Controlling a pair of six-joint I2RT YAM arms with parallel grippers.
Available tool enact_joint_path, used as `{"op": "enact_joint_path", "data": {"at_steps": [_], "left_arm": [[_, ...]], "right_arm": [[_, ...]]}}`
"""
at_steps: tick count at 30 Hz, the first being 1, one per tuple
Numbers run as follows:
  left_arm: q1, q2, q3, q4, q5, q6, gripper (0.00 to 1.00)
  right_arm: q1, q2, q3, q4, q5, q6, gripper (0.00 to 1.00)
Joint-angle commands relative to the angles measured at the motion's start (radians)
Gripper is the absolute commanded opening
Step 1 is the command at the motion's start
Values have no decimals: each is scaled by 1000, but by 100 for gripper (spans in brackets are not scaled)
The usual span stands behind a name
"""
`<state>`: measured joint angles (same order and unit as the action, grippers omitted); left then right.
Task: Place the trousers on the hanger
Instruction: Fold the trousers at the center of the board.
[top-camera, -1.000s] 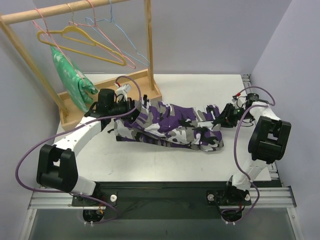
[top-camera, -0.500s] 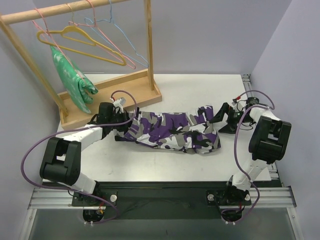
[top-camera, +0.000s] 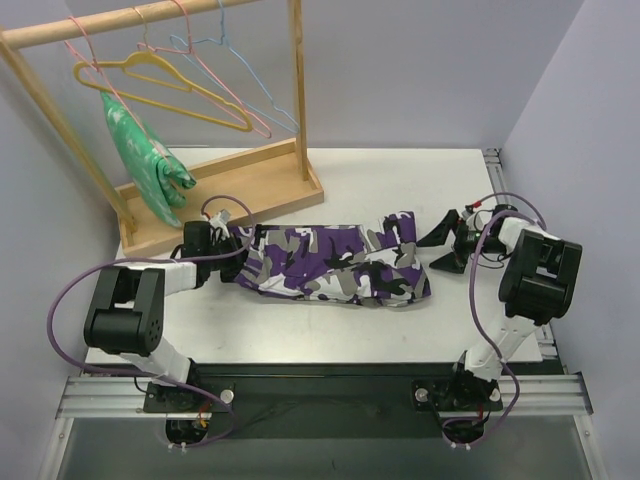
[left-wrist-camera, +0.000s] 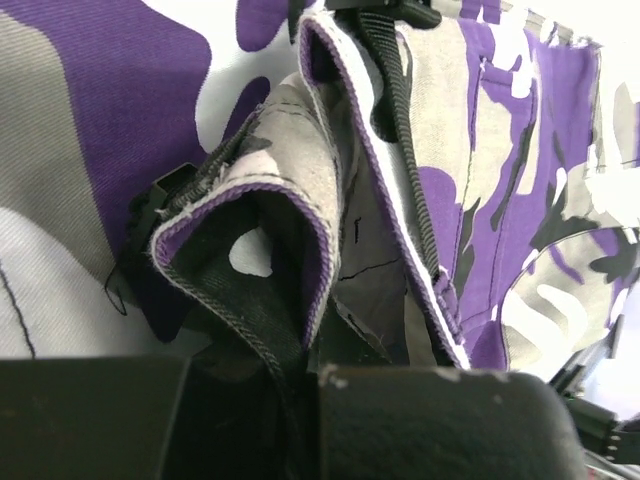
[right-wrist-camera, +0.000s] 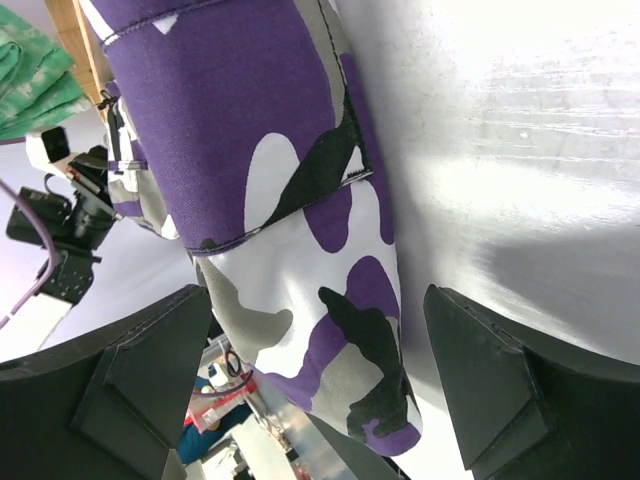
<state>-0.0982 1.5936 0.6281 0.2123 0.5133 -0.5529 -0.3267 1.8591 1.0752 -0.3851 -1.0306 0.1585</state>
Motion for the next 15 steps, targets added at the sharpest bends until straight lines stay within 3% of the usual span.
{"op": "enact_joint_path", "data": {"at_steps": [1, 10, 13, 15], "left_arm": [[49, 57, -37, 200, 28, -62, 0], [61, 100, -67, 288, 76, -97, 0], [61, 106, -67, 302, 88, -102, 0], [61, 103, -68, 315, 97, -111, 0]], "right_arm": [[20, 6, -20, 3, -42, 7, 91], [149, 78, -18, 0, 12, 6, 87], [205, 110, -9, 14, 29, 21, 79], [224, 127, -8, 20, 43, 29, 68]]}}
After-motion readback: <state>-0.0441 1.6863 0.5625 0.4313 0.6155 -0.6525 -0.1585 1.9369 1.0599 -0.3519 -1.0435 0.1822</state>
